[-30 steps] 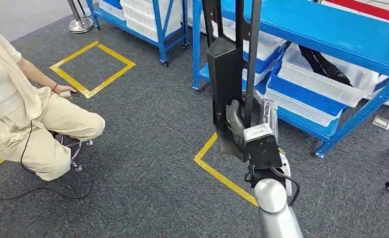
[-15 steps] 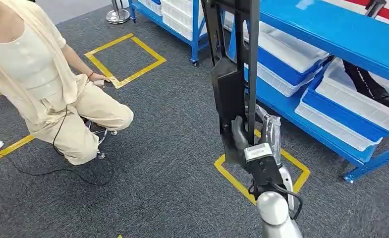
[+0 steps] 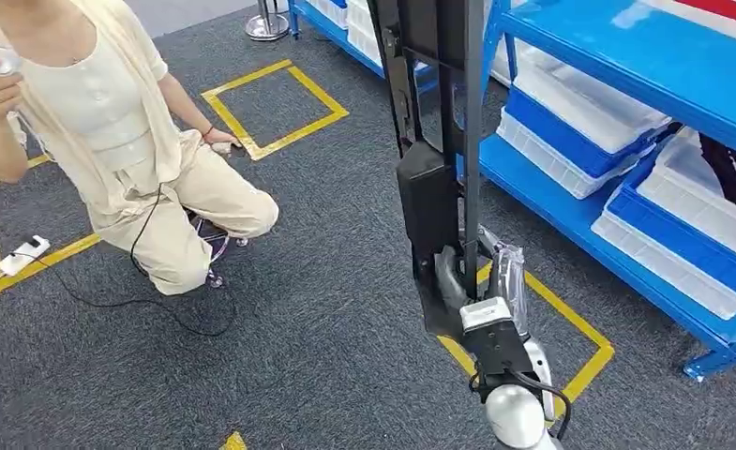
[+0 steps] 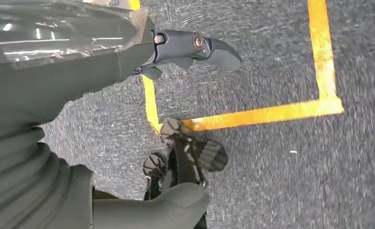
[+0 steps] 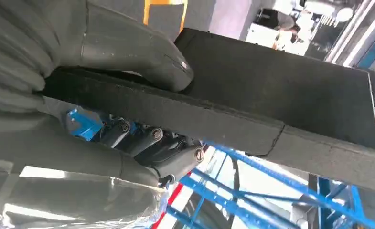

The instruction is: Take the parts from the cabinet and place them on the table.

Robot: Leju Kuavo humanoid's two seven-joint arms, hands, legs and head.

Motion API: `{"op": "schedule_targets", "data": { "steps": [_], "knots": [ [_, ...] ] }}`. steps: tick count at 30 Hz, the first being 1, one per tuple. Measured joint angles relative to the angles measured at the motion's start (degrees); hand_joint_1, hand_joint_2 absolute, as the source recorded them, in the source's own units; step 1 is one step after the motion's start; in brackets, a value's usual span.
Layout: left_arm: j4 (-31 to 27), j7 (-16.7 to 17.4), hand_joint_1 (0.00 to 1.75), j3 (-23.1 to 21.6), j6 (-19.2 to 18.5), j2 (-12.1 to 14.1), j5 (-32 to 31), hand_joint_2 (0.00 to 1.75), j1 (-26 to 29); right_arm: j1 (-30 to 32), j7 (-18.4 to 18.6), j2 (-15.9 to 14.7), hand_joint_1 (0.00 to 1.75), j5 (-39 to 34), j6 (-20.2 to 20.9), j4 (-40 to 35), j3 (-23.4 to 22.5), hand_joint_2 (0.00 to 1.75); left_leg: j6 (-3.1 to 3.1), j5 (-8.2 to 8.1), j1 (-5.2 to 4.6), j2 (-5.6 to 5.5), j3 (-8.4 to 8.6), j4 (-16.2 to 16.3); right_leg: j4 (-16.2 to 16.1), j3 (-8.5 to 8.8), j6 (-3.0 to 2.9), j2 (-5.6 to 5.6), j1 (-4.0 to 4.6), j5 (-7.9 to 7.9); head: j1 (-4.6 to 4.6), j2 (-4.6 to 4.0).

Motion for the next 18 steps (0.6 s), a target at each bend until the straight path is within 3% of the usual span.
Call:
{"op": "schedule_targets", "data": {
  "steps": [1, 5, 6, 7, 8, 10, 11, 12, 13, 14, 15, 16, 17, 18],
  "knots": [
    [0.0, 0.0, 0.0, 0.0, 0.0, 0.0, -0.2, 1.75, -0.1, 0.0, 0.0, 0.0, 1.75, 0.1, -0.1, 0.0, 0.1, 1.75, 0.05, -0.87, -0.59, 1.14, 0.79, -1.4, 0.0, 0.04, 0.3, -0.28, 0.55, -0.17, -0.02, -0.02],
    [0.0, -0.1, 0.0, 0.0, -0.4, 0.0, -1.9, 1.75, -0.1, 0.3, 0.0, -0.2, 1.75, 0.4, -0.9, -0.5, 0.1, 1.75, 1.87, -0.38, -1.34, -1.14, 0.67, -2.1, -0.3, 0.52, 1.66, -1.95, 0.56, -0.44, 0.24, 0.0],
    [0.0, -0.1, 0.0, 0.0, -0.6, 0.1, -2.2, 1.75, 0.0, 0.6, 0.0, -0.4, 1.75, 0.3, -1.1, -0.7, 0.1, 1.75, 2.49, 0.05, -0.84, -1.56, 1.2, -2.7, 0.6, -0.03, 2.0, -0.83, 0.51, -1.02, 0.46, 0.0],
    [0.0, -0.2, 0.0, -0.1, -0.7, 0.1, -2.4, 1.75, 0.0, 0.9, 0.0, -0.5, 1.75, 0.3, -1.3, -1.0, 0.1, 1.75, 2.83, 0.16, -0.96, -1.86, 1.33, -2.9, 2.6, -0.64, 1.74, 1.13, 0.31, -2.21, 0.37, 0.0],
    [0.0, -0.2, 0.0, -0.1, -0.7, 0.1, -2.5, 1.75, -0.1, 1.1, 0.0, -0.7, 1.75, 0.3, -1.4, -1.1, 0.1, 1.75, 3.22, 0.17, -0.97, -2.27, 1.31, -2.9, 6.4, -2.52, 1.23, 2.22, 0.25, -4.04, 0.46, 0.0],
    [0.0, -0.2, 0.0, -0.1, -0.7, 0.2, -2.6, 1.75, -0.1, 1.7, 0.0, -1.1, 1.75, 0.3, -1.7, -1.2, 0.1, 1.75, 3.38, 0.13, -1.01, -3.37, 1.26, -2.9, 16.3, -7.61, 0.75, 2.71, 0.11, -7.84, 0.59, 0.0],
    [0.0, -0.2, 0.0, -0.1, -0.7, 0.3, -2.6, 1.75, -0.1, 2.0, 0.0, -1.3, 1.75, 0.3, -1.7, -1.2, 0.1, 1.75, 3.38, 0.13, -1.06, -3.97, 1.28, -2.9, 19.0, -9.16, 1.01, 2.82, 0.11, -8.22, 0.59, -0.02],
    [0.0, -0.2, 0.0, -0.1, -0.7, 0.3, -2.7, 1.75, 0.0, 2.2, 0.0, -1.4, 1.75, 0.3, -1.7, -1.2, 0.1, 1.75, 3.38, 0.13, -1.1, -4.56, 1.32, -2.8, 18.6, -9.2, 1.42, 2.89, 0.1, -7.56, 0.55, 0.0],
    [0.0, -0.2, 0.0, -0.1, -0.8, 0.3, -2.8, 1.75, 0.0, 2.3, 0.0, -1.5, 1.75, 0.3, -1.7, -1.2, 0.1, 1.75, 3.36, 0.13, -1.1, -5.18, 1.36, -2.8, 15.7, -7.94, 1.94, 2.95, 0.09, -6.03, 0.59, -0.02],
    [0.0, -0.2, 0.0, -0.1, -0.9, 0.3, -3.1, 1.75, 0.0, 2.3, 0.0, -1.5, 1.75, 0.3, -1.9, -1.3, 0.1, 1.75, 3.31, 0.11, -1.1, -5.89, 1.47, -2.8, 10.4, -5.41, 2.53, 3.24, 0.04, -3.69, 0.55, 0.0],
    [0.0, -0.2, 0.0, -0.2, -1.0, 0.3, -3.6, 1.75, 0.0, 2.3, 0.0, -1.5, 1.75, 0.3, -2.0, -1.5, 0.1, 1.75, 3.25, 0.09, -1.1, -6.47, 1.54, -2.7, 5.2, -2.86, 2.89, 4.28, -0.14, -1.75, 0.63, -0.02],
    [0.0, -0.2, 0.0, -0.3, -1.2, 0.3, -3.8, 1.75, 0.0, 2.5, 0.0, -1.5, 1.75, 0.4, -2.2, -1.7, 0.0, 1.75, 3.04, 0.05, -1.17, -7.01, 1.43, -2.7, 1.3, -1.06, 2.87, 6.78, -0.57, -0.74, 0.63, -0.02],
    [0.0, -0.1, 0.0, -0.4, -1.3, 0.3, -4.1, 1.75, -0.1, 2.8, 0.1, -1.4, 1.75, 0.5, -2.4, -2.2, 0.0, 1.75, 2.6, -0.26, -1.65, -7.61, 1.3, -2.1, 0.3, -0.76, 2.25, 6.77, -0.49, -0.07, 0.34, -0.02],
    [0.0, -0.1, 0.0, -0.4, -1.3, 0.3, -4.2, 1.75, -0.1, 3.1, 0.2, -1.5, 1.75, 0.7, -2.6, -2.4, -0.1, 1.75, 2.2, -0.02, -1.29, -7.88, 1.08, -2.3, 0.6, -0.71, 1.95, 6.08, -0.09, -0.02, 0.33, 0.0]
  ]
}}
